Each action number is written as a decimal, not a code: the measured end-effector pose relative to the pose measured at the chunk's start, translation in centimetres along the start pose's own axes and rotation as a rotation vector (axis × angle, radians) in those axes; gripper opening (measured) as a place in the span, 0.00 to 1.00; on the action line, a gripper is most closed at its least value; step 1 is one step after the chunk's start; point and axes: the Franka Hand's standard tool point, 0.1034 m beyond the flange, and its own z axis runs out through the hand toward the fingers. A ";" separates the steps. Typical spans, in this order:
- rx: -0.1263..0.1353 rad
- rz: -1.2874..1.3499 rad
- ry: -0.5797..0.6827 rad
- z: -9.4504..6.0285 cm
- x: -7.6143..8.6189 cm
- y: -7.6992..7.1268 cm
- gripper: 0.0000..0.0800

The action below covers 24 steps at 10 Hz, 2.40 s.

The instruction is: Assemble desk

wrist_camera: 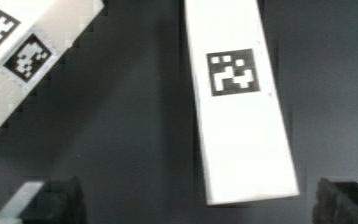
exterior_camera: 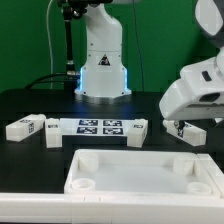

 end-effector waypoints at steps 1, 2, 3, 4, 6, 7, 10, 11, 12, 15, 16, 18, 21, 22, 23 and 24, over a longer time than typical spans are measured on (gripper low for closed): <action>0.007 -0.012 -0.066 0.2 0.0 -0.4 0.81; 0.006 -0.009 -0.097 0.4 0.2 -0.9 0.81; 0.008 -0.008 -0.087 0.3 0.4 -0.8 0.81; 0.008 -0.008 -0.087 0.3 0.4 -0.8 0.81; 0.006 -0.017 -0.081 0.9 0.6 -1.3 0.81; 0.005 -0.019 -0.090 1.3 0.6 -1.4 0.81; 0.006 -0.016 -0.117 1.9 0.6 -1.2 0.81; 0.001 -0.017 -0.218 2.1 -0.4 -1.0 0.81; 0.004 -0.017 -0.263 2.2 0.1 -0.9 0.81; 0.008 -0.017 -0.268 1.7 1.2 -0.9 0.81; 0.009 -0.017 -0.268 2.1 1.4 -1.0 0.81; 0.011 -0.018 -0.257 2.4 1.7 -1.0 0.81; 0.012 -0.018 -0.257 2.6 1.7 -1.0 0.36; 0.012 -0.018 -0.258 2.6 1.7 -1.0 0.36; 0.012 -0.018 -0.258 2.6 1.7 -1.0 0.36; 0.013 -0.019 -0.257 2.5 1.6 -0.9 0.36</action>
Offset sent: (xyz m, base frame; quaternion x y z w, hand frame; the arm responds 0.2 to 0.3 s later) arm 0.0000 0.0000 0.0000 0.0000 0.0000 0.0000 1.0000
